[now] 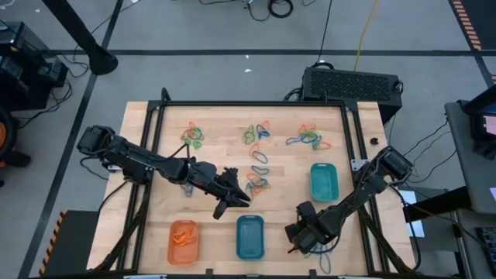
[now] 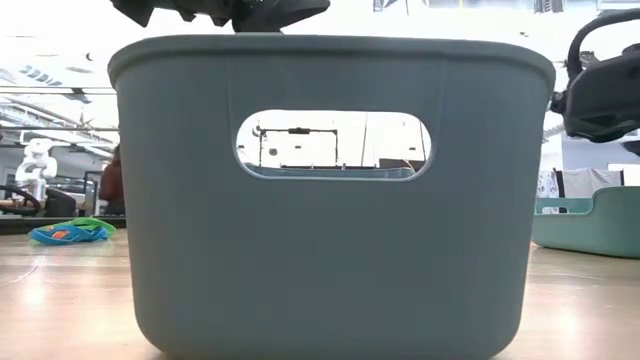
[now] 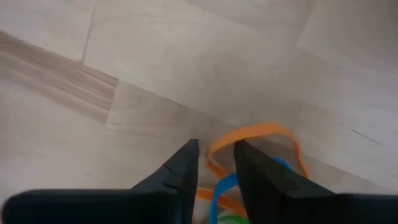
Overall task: Sort rubber bands into baskets
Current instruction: Put the orange rubber band into the orange bin
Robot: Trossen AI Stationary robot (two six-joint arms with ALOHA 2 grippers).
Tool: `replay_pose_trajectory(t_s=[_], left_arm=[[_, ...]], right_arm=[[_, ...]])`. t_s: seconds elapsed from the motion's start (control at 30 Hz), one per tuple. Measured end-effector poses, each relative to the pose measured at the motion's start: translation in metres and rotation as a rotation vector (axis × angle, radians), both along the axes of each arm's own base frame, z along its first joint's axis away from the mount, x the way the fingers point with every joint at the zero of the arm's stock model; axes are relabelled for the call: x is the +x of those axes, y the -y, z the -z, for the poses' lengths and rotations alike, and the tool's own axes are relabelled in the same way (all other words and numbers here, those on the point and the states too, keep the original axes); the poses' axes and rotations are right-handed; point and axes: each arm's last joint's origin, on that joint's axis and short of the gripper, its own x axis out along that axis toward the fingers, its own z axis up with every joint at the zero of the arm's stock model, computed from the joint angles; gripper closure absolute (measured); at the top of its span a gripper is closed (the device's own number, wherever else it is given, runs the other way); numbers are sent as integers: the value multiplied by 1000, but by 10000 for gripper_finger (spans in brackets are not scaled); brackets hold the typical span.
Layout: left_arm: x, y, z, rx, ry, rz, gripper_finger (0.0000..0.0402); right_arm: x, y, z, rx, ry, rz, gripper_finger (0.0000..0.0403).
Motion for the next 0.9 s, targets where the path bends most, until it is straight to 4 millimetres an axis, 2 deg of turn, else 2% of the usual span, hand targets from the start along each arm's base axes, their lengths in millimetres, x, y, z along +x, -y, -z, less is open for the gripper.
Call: replay_pose_trajectory(t_s=[0.17, 0.33, 0.43, 0.63, 0.73, 0.9], left_arm=[[0, 0, 0, 0, 0, -1, 297], [0, 0, 0, 1, -2, -1, 297], [0, 0, 0, 2, -5, -1, 297], [0, 0, 1, 4, -11, -1, 297], [0, 0, -1, -1, 12, 1, 297], [8, 2, -6, -22, 138, 3, 297]], right_arm=[[-3, 0, 2, -14, -1, -32, 387], [-2, 2, -9, -45, 78, -43, 400], [2, 3, -35, -74, 231, -19, 402], [-6, 14, -82, -77, 426, -31, 402], [-7, 16, -104, -46, 545, -103, 402], [0, 14, -143, -55, 848, -276, 403]])
